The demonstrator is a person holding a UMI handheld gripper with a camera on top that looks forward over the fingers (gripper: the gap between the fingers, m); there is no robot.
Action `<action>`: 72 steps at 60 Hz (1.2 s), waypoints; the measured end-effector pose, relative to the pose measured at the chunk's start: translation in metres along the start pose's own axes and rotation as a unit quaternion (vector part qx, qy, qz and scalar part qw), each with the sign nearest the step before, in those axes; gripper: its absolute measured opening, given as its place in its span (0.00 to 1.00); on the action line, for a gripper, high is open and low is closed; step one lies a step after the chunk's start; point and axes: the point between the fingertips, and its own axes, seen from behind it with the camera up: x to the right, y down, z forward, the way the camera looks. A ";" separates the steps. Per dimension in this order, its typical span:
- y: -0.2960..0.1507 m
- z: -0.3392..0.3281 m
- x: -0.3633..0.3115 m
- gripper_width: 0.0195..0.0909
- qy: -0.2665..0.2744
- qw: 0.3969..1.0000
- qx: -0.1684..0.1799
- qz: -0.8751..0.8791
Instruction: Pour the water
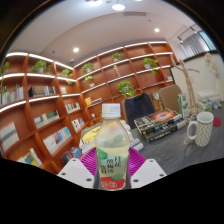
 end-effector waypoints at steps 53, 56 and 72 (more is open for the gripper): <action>-0.147 -0.016 0.201 0.23 -0.071 0.602 0.170 0.777; -0.144 -0.017 0.201 0.23 -0.070 0.598 0.163 0.782; -0.136 -0.014 0.184 0.24 -0.059 0.645 0.135 0.750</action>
